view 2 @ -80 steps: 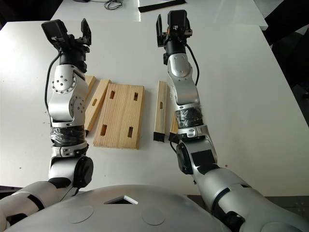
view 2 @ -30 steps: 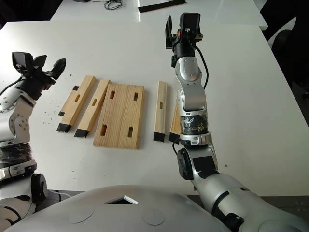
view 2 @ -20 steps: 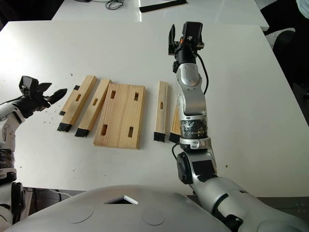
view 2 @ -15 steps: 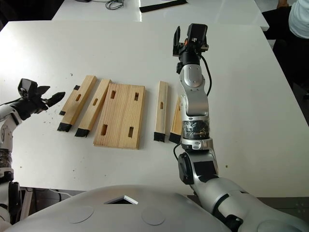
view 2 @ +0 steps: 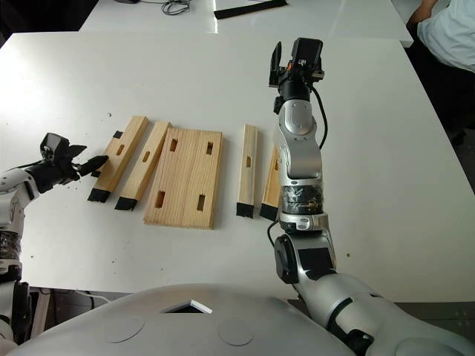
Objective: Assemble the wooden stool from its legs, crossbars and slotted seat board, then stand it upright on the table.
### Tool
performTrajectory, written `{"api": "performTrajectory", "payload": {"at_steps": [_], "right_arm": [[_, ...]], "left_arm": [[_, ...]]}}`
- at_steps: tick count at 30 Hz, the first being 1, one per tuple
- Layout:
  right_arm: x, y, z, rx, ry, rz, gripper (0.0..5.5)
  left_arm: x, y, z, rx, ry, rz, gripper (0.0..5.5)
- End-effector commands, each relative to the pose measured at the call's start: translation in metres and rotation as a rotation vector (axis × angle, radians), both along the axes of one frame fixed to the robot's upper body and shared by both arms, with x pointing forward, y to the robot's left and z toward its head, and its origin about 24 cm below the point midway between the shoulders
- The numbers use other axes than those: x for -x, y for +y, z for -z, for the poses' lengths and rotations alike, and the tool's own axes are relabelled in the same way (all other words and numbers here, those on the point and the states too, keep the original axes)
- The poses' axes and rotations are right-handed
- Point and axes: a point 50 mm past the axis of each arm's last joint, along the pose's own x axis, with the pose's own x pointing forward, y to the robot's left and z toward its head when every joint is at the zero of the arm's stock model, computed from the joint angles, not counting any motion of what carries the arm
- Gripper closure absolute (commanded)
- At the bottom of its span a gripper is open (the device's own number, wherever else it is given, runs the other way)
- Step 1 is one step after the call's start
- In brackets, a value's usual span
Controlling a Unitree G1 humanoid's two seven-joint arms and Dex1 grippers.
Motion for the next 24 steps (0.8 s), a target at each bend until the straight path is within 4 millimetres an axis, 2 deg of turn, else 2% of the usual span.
{"api": "performTrajectory", "payload": {"at_steps": [1,14,24], "right_arm": [[0.003,-0.003,0.002,-0.006,0.002,0.017,1.98],[0.004,-0.003,0.003,-0.012,0.001,0.029,1.98],[0.006,-0.006,0.002,-0.015,0.0,0.041,1.98]], "left_arm": [[0.003,0.006,0.005,-0.057,0.049,-0.004,1.93],[-0.004,0.023,-0.011,-0.102,-0.001,-0.029,1.93],[-0.013,0.0,-0.048,0.056,-0.138,0.085,1.93]]}}
